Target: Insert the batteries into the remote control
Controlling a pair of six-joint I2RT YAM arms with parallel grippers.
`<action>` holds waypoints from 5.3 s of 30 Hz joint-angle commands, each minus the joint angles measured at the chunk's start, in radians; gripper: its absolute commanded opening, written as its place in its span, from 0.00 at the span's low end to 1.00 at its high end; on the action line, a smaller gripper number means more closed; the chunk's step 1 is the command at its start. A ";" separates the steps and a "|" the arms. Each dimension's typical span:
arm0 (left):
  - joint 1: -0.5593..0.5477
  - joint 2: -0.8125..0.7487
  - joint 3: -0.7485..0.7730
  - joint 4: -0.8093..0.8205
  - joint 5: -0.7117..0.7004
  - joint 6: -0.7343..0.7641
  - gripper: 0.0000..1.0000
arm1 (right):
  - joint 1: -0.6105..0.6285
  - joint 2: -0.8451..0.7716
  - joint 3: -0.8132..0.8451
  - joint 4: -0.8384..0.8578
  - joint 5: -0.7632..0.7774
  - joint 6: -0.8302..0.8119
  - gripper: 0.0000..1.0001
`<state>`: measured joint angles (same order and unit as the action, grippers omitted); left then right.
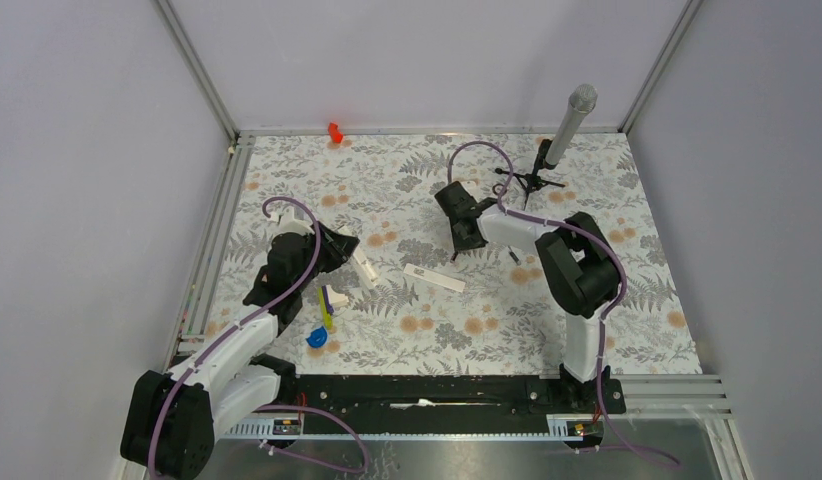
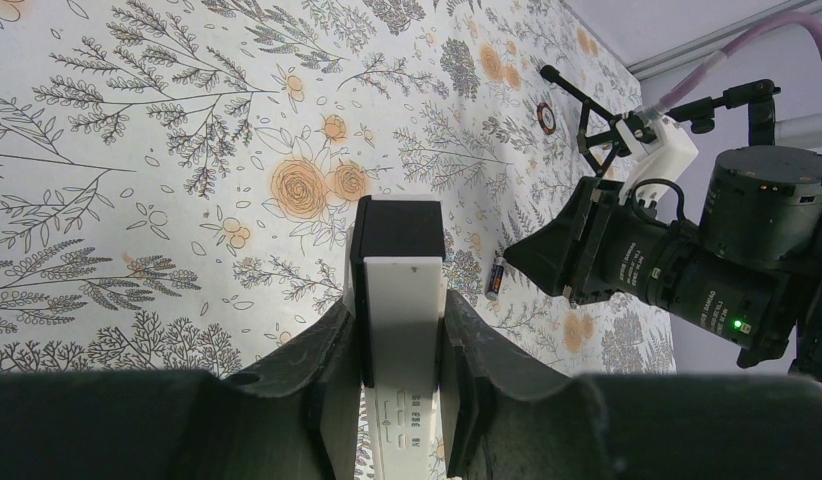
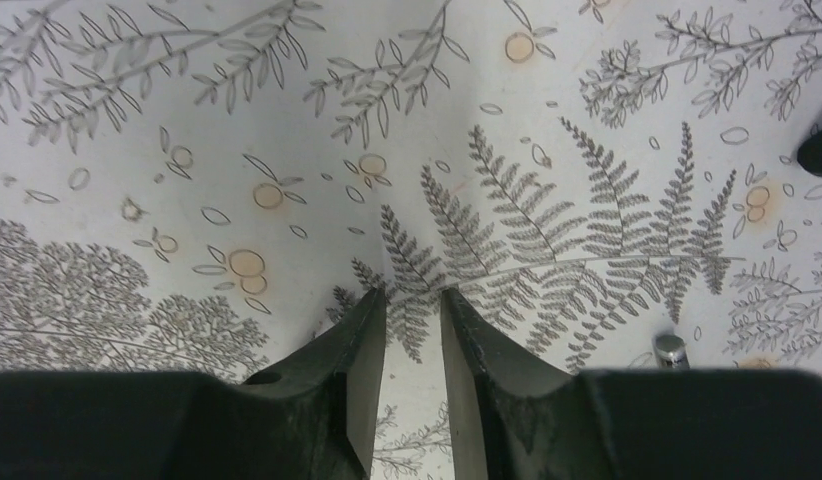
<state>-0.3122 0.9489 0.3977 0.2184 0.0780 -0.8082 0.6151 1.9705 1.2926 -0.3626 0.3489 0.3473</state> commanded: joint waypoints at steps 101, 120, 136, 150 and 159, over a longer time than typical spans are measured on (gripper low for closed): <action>0.001 0.120 -0.045 0.429 0.278 -0.102 0.00 | 0.054 -0.280 -0.136 -0.048 -0.356 -0.161 0.08; -0.103 0.474 0.010 0.742 0.321 -0.347 0.00 | 0.199 -0.464 -0.036 -0.124 -0.508 0.076 0.10; -0.103 0.523 0.010 0.807 0.360 -0.392 0.00 | 0.260 -0.365 0.037 -0.202 -0.442 0.006 0.13; -0.103 0.517 0.011 0.800 0.372 -0.386 0.00 | 0.271 -0.326 0.043 -0.200 -0.460 -0.018 0.19; -0.103 0.500 0.004 0.784 0.375 -0.397 0.00 | 0.272 -0.320 0.047 -0.208 -0.441 -0.019 0.29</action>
<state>-0.4126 1.4761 0.3756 0.9291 0.4244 -1.1980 0.8772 1.6524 1.2968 -0.5499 -0.1146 0.3424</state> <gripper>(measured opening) 0.294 0.238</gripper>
